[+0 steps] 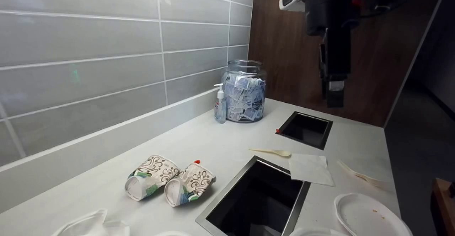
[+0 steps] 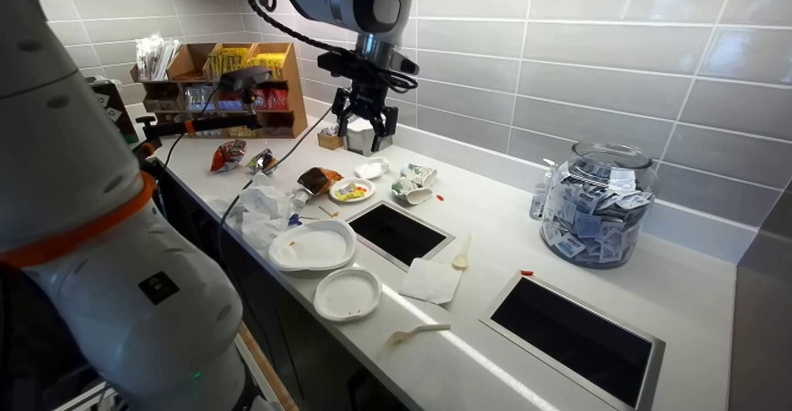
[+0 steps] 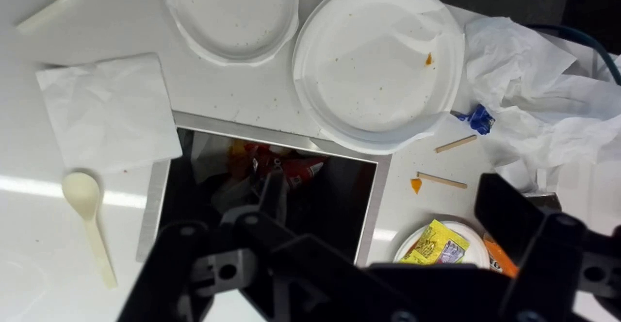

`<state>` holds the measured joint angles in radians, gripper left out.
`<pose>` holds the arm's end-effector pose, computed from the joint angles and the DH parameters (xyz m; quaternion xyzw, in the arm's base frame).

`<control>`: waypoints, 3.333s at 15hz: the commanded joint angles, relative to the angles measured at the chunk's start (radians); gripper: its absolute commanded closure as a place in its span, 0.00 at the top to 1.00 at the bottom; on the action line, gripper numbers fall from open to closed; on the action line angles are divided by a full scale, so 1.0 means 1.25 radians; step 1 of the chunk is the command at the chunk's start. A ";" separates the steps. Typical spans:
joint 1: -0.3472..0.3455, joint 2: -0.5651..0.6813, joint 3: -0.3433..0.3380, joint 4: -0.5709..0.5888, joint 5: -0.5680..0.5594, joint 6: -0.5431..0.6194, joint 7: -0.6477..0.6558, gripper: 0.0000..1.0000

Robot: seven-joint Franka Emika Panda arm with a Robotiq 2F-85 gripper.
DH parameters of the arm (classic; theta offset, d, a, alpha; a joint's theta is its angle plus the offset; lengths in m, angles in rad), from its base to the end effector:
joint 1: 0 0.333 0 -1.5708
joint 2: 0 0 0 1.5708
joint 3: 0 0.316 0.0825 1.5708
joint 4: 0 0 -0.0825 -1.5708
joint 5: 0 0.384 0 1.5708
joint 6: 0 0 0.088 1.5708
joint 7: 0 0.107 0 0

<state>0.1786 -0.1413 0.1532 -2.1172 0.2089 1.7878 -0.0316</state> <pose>0.4569 0.1783 0.4609 -0.9808 -0.1459 0.1060 0.0736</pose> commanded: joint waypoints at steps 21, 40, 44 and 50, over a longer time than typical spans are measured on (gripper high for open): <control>0.032 0.251 0.098 0.026 0.190 0.427 -0.345 1.00; 0.017 0.577 0.194 0.249 0.469 0.301 -0.564 1.00; 0.019 0.612 0.200 0.274 0.490 0.288 -0.554 1.00; 0.026 0.653 0.199 0.304 0.504 0.273 -0.554 1.00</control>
<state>0.2050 0.6345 0.4005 -1.7765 0.8174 2.1586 -0.7310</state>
